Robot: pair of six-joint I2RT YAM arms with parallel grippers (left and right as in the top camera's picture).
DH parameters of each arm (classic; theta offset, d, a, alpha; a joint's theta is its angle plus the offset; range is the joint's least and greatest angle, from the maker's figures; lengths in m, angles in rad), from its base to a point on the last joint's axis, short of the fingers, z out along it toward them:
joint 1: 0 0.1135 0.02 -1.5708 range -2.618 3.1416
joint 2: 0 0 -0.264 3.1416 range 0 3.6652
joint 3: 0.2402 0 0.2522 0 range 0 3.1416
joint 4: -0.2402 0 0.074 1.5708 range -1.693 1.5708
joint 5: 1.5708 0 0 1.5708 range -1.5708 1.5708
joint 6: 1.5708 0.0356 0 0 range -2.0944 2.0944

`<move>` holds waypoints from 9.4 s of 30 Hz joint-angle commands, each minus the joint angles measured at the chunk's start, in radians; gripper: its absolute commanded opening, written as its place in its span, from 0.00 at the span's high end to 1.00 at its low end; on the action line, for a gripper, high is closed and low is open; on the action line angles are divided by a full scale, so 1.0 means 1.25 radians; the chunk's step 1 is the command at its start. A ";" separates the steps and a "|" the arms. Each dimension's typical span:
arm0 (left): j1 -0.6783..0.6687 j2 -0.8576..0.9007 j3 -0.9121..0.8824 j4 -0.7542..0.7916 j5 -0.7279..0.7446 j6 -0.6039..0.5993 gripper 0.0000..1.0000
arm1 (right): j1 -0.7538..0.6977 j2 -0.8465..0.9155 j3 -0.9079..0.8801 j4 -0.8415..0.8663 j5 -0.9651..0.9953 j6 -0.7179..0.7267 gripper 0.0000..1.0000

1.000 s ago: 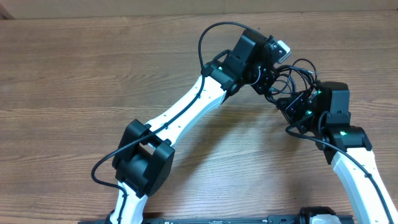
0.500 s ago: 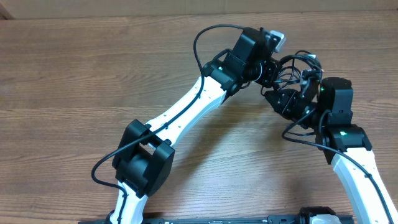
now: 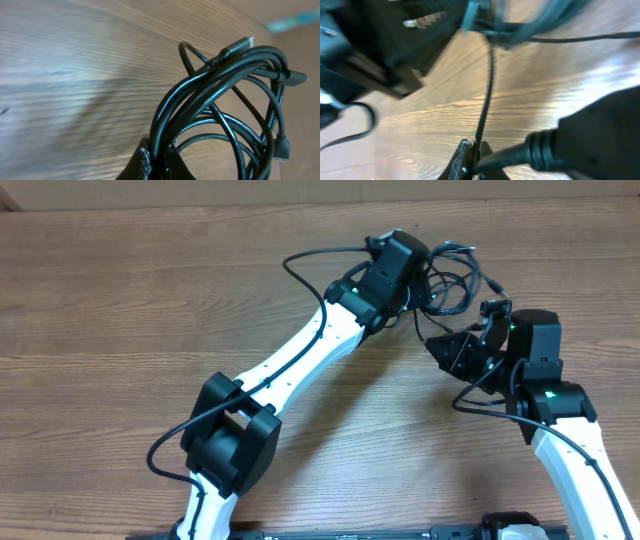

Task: Untangle cables

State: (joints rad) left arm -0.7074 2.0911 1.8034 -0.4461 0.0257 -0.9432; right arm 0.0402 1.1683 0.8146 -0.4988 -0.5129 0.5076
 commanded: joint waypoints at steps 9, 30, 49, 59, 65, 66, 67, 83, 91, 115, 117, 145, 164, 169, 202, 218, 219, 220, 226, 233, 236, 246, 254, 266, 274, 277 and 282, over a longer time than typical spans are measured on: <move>0.030 -0.032 0.015 -0.053 -0.089 -0.191 0.96 | 0.004 0.001 0.008 -0.079 0.189 0.125 0.96; 0.032 -0.032 0.015 -0.029 -0.067 0.296 0.96 | 0.004 0.001 0.008 -0.102 0.237 0.216 0.32; 0.046 -0.237 0.015 -0.480 0.001 1.129 0.96 | 0.003 0.001 0.008 -0.038 0.078 0.023 0.22; 0.126 -0.339 0.015 -0.563 0.112 1.226 0.96 | 0.004 0.001 0.008 0.019 -0.208 -0.225 0.21; 0.261 -0.364 0.015 -0.575 0.440 1.340 0.96 | 0.003 0.001 0.008 0.040 -0.224 -0.198 0.21; 0.281 -0.364 0.015 -0.587 0.485 1.371 0.96 | 0.003 0.001 0.008 0.048 -0.237 -0.198 0.21; 0.297 -0.364 0.015 -0.600 0.522 1.399 0.96 | 0.004 0.001 0.008 0.056 -0.249 -0.198 0.21; 0.363 -0.364 0.015 -0.595 0.748 1.527 0.96 | 0.004 0.001 0.008 0.159 -0.369 -0.089 0.21; 0.362 -0.364 0.015 -0.588 0.861 1.505 0.96 | 0.004 0.001 0.008 0.100 -0.248 -0.063 0.26; 0.362 -0.364 0.015 -0.614 0.522 1.265 0.96 | 0.004 0.001 0.008 0.048 -0.155 0.013 0.18; 0.362 -0.364 0.015 -0.593 0.432 1.164 0.96 | 0.004 0.001 0.008 0.078 -0.213 0.013 0.19; 0.177 -0.329 0.013 -0.392 0.132 0.726 0.96 | 0.005 0.001 0.008 0.291 -0.516 0.351 0.15; 0.063 -0.287 0.013 -0.381 0.061 0.616 0.96 | 0.045 0.001 0.008 0.353 -0.467 0.446 0.39; 0.063 -0.287 0.013 -0.385 0.063 0.554 0.96 | 0.045 0.001 0.008 0.314 -0.430 0.428 0.40; 0.045 -0.287 0.013 -0.432 0.253 0.482 0.96 | 0.045 0.001 0.008 0.209 -0.125 0.537 0.84; 0.048 -0.287 0.013 -0.455 -0.039 0.270 0.96 | 0.045 0.001 0.008 0.363 -0.385 0.488 0.97; 0.048 -0.287 0.013 -0.459 -0.053 0.254 0.96 | 0.045 0.001 0.008 0.393 -0.414 0.488 0.96; 0.048 -0.287 0.013 -0.462 -0.067 0.238 0.96 | 0.045 0.001 0.008 0.408 -0.427 0.488 0.96; 0.048 -0.287 0.013 -0.462 -0.078 0.220 0.96 | 0.046 0.001 0.008 0.583 -0.562 0.466 0.96; 0.070 -0.287 0.013 -0.496 -0.208 -0.004 0.96 | 0.046 0.001 0.008 0.613 -0.598 0.467 0.96; 0.096 -0.287 0.013 -0.523 -0.255 -0.128 0.96 | 0.046 0.001 0.008 0.613 -0.600 0.467 0.96; 0.192 -0.287 0.013 -0.581 -0.262 -0.222 0.95 | 0.046 0.001 0.008 0.605 -0.597 0.467 0.96; 0.203 -0.287 0.013 -0.589 -0.263 -0.221 0.96 | 0.045 0.001 0.008 0.392 -0.447 0.467 0.96; 0.207 -0.287 0.013 -0.612 -0.389 -0.213 0.96 | 0.045 0.001 0.008 0.121 -0.191 0.473 0.96; 0.207 -0.287 0.013 -0.581 -0.419 0.114 0.96 | 0.045 0.001 0.008 0.156 -0.204 0.424 0.37; 0.204 -0.287 0.013 -0.579 -0.418 0.196 0.96 | 0.045 0.001 0.008 0.165 -0.203 0.403 0.33; 0.204 -0.287 0.013 -0.540 -0.347 0.474 0.96 | 0.045 0.001 0.008 0.165 -0.192 0.375 0.28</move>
State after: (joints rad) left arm -0.4507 1.7313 1.8061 -1.1572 -0.4583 -0.6590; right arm 0.0990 1.1828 0.8162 -0.3008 -0.7689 1.0164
